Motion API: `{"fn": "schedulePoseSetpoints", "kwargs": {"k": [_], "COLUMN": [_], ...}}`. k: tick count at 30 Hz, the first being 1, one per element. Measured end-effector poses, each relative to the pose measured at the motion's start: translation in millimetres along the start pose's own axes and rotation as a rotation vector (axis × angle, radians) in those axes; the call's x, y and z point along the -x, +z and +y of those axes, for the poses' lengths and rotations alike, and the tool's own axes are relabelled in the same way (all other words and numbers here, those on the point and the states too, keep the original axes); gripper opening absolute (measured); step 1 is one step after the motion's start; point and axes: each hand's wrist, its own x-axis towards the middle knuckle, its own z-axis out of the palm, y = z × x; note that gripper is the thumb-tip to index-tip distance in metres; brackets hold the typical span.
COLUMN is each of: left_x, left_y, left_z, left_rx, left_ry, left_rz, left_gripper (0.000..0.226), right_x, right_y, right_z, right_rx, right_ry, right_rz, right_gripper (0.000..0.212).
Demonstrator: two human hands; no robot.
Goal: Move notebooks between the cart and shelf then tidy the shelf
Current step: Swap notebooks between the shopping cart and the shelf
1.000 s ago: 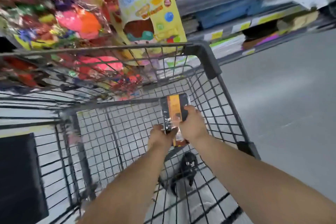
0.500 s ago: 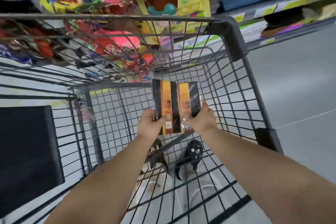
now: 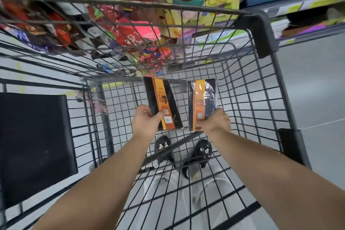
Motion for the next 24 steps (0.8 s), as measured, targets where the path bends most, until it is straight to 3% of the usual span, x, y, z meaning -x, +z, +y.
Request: {"fn": "schedulePoseSetpoints", "kwargs": {"k": [4,8,11,14,16,18,24], "left_x": [26,61,97,135,154,172,222], "left_y": [-17,-48,-75,-99,-110,-112,-77], "left_z": [21,49,82,113,133,156,214], "left_rx": [0.033,0.075,0.119,0.105,0.103,0.125,0.111], "left_ry": [0.043,0.086,0.170,0.274,0.351,0.402,0.543], "left_rz": [-0.037,-0.076,-0.111,-0.112,-0.114,-0.118,-0.165], "left_gripper": [0.035,0.049,0.054,0.041,0.048,0.061,0.059], "right_x": [29,81,126,166,187,199,196], "right_y": [-25,-68,-104,-148,-181,-209,-262], "right_z": [-2,2,11,22,30,41,88], "right_rx": [-0.235,-0.357,-0.392,-0.468,-0.529,-0.580,-0.845], "right_ry": [-0.198,-0.283,-0.378,-0.435,-0.467,-0.461,-0.393], "right_rz": [-0.190,-0.279,-0.209,-0.132,-0.094,-0.045,0.088], "right_gripper": [0.028,0.021,0.022,0.022,0.025,0.024,0.021]}}
